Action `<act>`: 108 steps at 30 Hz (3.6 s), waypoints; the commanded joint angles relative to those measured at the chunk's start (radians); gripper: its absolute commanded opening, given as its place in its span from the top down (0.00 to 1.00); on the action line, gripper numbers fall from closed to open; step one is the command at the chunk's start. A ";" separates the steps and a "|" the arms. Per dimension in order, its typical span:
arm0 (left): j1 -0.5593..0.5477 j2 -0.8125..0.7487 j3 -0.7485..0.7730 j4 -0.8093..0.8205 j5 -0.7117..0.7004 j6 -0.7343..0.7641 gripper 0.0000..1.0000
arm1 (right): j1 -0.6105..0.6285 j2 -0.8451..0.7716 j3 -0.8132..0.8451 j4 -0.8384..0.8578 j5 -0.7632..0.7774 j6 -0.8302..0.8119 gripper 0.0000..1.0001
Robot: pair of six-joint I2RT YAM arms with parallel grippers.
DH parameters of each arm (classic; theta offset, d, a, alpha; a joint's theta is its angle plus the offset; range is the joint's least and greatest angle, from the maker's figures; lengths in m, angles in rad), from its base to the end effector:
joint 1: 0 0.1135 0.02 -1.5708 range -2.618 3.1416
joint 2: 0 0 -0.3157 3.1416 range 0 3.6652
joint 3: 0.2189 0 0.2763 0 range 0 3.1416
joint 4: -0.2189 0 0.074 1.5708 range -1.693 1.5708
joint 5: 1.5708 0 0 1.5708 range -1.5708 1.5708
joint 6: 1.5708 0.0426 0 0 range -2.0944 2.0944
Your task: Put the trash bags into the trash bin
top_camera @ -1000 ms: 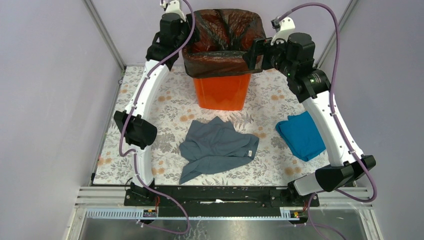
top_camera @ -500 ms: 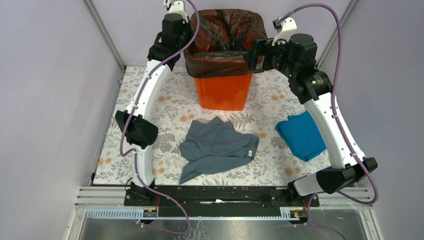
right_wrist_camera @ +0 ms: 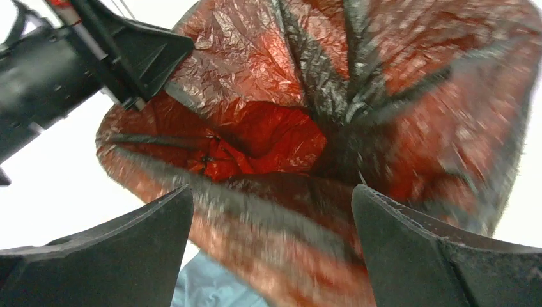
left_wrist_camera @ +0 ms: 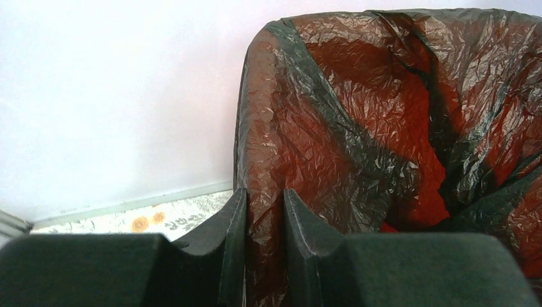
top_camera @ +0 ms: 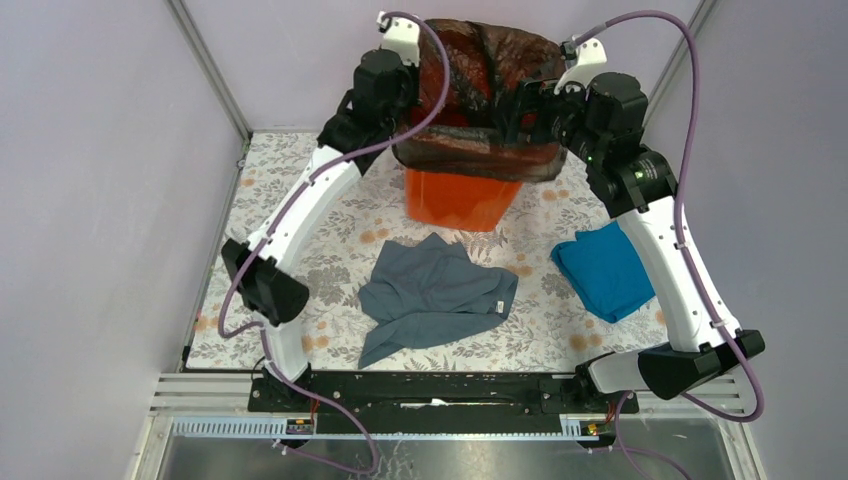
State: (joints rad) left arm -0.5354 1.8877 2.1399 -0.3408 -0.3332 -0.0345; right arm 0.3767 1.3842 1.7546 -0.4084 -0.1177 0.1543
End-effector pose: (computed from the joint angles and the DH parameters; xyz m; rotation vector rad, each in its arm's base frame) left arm 0.4186 -0.2321 0.5288 0.1617 1.6489 -0.1570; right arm 0.2840 0.1177 0.5729 -0.2726 1.6090 0.5042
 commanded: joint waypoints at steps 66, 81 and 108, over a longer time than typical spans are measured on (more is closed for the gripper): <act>-0.127 0.067 0.334 -0.136 -0.042 0.076 1.00 | -0.002 -0.122 -0.123 0.004 0.207 0.181 0.20; -0.135 0.010 0.220 0.190 -0.159 0.356 1.00 | -0.001 -0.096 -0.061 -0.090 0.434 0.137 0.00; -0.016 -0.272 -0.084 -0.162 0.091 -0.232 0.07 | -0.311 0.152 -0.001 -0.210 0.010 0.332 0.97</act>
State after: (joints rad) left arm -0.5949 1.6939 2.1151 -0.4908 -0.3466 -0.1371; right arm 0.1493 1.5841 1.8687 -0.7021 0.0738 0.3534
